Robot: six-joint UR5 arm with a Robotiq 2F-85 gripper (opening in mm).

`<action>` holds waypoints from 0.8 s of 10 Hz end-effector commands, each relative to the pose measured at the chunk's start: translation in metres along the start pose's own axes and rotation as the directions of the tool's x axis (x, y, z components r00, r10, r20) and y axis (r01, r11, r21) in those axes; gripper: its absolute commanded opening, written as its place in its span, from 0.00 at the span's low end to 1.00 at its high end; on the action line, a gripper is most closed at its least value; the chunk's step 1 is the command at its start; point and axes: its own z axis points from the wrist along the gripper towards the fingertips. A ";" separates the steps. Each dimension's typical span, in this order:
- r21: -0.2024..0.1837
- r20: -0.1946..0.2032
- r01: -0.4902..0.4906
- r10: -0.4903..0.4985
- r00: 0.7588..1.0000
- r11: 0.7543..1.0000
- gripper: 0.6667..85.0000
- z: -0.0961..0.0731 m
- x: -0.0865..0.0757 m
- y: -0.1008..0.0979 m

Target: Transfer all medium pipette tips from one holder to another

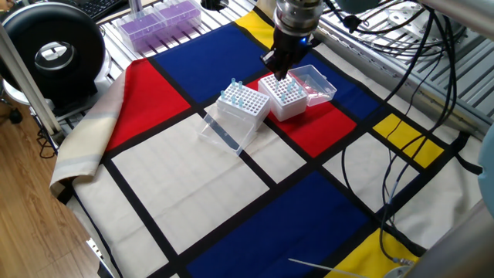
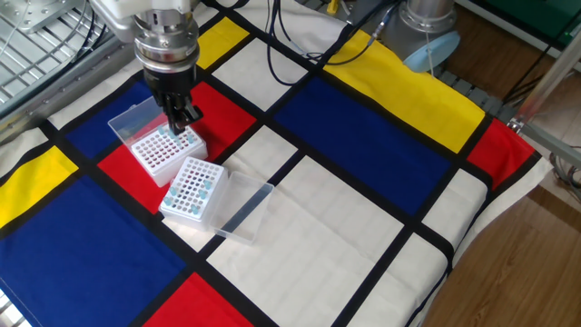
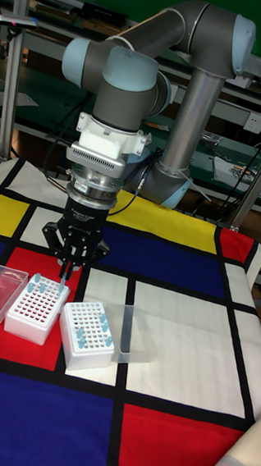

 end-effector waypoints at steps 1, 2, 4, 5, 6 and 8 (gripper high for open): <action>-0.018 0.011 -0.002 0.003 1.000 1.000 0.00 0.002 -0.002 0.001; -0.018 0.014 -0.001 0.001 1.000 1.000 0.00 0.003 -0.002 0.000; -0.025 0.019 0.003 -0.002 1.000 1.000 0.00 0.005 -0.003 0.001; -0.027 0.020 0.006 -0.005 1.000 1.000 0.00 0.005 -0.003 0.000; -0.026 0.017 0.006 -0.005 1.000 1.000 0.00 0.005 -0.002 -0.001; -0.018 0.005 0.005 -0.005 1.000 1.000 0.00 0.000 0.001 -0.004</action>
